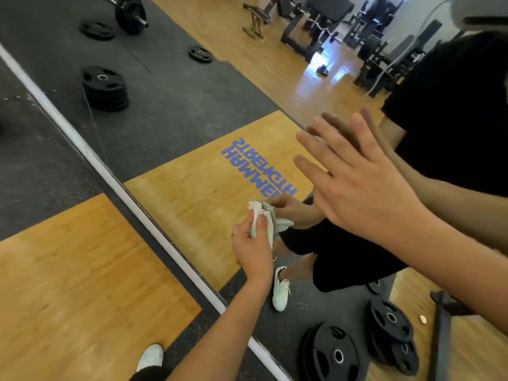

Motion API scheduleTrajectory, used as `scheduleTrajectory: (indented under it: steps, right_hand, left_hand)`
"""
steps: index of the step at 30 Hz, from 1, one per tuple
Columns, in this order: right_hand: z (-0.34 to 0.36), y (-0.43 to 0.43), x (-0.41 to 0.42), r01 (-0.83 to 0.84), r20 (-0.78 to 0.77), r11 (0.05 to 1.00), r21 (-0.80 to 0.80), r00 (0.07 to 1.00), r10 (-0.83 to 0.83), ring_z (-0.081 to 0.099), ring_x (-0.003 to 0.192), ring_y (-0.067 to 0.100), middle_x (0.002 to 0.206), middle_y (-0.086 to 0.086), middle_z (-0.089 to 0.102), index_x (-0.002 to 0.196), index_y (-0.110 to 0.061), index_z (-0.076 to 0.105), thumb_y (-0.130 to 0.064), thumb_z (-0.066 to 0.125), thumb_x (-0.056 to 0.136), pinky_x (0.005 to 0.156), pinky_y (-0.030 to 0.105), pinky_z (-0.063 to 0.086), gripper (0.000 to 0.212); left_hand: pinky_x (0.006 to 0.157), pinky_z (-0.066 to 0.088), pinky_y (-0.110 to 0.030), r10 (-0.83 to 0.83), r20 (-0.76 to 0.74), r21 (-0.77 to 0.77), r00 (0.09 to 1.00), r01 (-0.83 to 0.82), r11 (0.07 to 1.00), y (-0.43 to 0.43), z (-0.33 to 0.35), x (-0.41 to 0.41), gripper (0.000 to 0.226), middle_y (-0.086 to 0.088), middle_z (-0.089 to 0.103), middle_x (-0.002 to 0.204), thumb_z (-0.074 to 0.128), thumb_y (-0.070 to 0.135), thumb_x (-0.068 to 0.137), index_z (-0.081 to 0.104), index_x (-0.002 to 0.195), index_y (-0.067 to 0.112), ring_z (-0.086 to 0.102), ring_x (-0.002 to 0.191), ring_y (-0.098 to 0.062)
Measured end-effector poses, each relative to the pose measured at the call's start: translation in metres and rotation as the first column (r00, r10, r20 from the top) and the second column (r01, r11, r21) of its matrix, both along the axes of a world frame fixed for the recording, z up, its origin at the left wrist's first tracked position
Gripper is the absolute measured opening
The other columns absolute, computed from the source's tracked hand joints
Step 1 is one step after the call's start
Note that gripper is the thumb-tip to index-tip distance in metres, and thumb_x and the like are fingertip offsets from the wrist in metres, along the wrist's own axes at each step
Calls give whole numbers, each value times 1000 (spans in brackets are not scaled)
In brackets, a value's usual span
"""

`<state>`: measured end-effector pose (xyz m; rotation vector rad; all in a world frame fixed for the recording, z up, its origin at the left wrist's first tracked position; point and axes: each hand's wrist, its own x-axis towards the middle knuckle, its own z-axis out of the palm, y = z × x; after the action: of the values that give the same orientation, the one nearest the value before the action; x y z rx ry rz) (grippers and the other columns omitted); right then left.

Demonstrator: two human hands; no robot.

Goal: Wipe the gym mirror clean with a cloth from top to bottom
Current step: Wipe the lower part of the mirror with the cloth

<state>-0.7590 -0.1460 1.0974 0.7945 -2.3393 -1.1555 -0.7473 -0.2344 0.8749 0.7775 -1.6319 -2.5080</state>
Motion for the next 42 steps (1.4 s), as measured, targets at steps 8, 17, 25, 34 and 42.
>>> scheduleTrajectory:
  steps: [8, 17, 25, 34, 42]
  right_hand:
    - [-5, -1, -3, 48, -26, 988, 147, 999, -45, 25, 152, 45, 161, 22, 34, 141, -5, 51, -32, 40, 104, 123, 64, 10, 47]
    - [-4, -4, -3, 55, -53, 990, 130, 997, -48, 27, 152, 42, 159, 18, 38, 134, -9, 56, -32, 42, 104, 125, 61, 7, 41]
    - [-7, -2, -4, 23, -61, 992, 127, 998, -16, 29, 151, 43, 158, 18, 42, 130, -10, 59, -27, 26, 109, 124, 61, 8, 42]
    - [-6, -1, -4, 14, -57, 991, 129, 998, -7, 28, 152, 43, 158, 18, 41, 130, -10, 58, -37, 39, 104, 124, 61, 9, 42]
    - [-7, -3, -4, 5, -62, 994, 106, 998, 1, 27, 151, 43, 157, 19, 41, 129, -8, 57, -29, 34, 104, 124, 61, 7, 40]
  left_hand:
    - [75, 46, -14, -8, -206, -14, 979, 5, 1000, 2, 26, -6, 40, -6, 48, 93, 72, 13, 96, 66, 135, 8, 51, 75, 2]
    - [92, 57, -34, 61, -7, 36, 998, -60, 998, -13, 8, -22, 27, 1, 71, 113, 71, 23, 96, 76, 121, 12, 67, 101, -5]
    - [85, 55, -27, 52, -113, 30, 992, -49, 998, 6, 19, -4, 33, -4, 60, 103, 70, 21, 99, 71, 131, 15, 65, 96, -12]
    - [75, 44, -10, 43, -301, -21, 953, -52, 998, 22, 39, 13, 35, -6, 49, 91, 70, 3, 95, 68, 128, 15, 52, 77, 4]
    - [83, 51, -24, 67, -134, 49, 989, -61, 997, 21, 24, 17, 32, 1, 57, 100, 69, 18, 99, 69, 131, 15, 59, 87, -2]
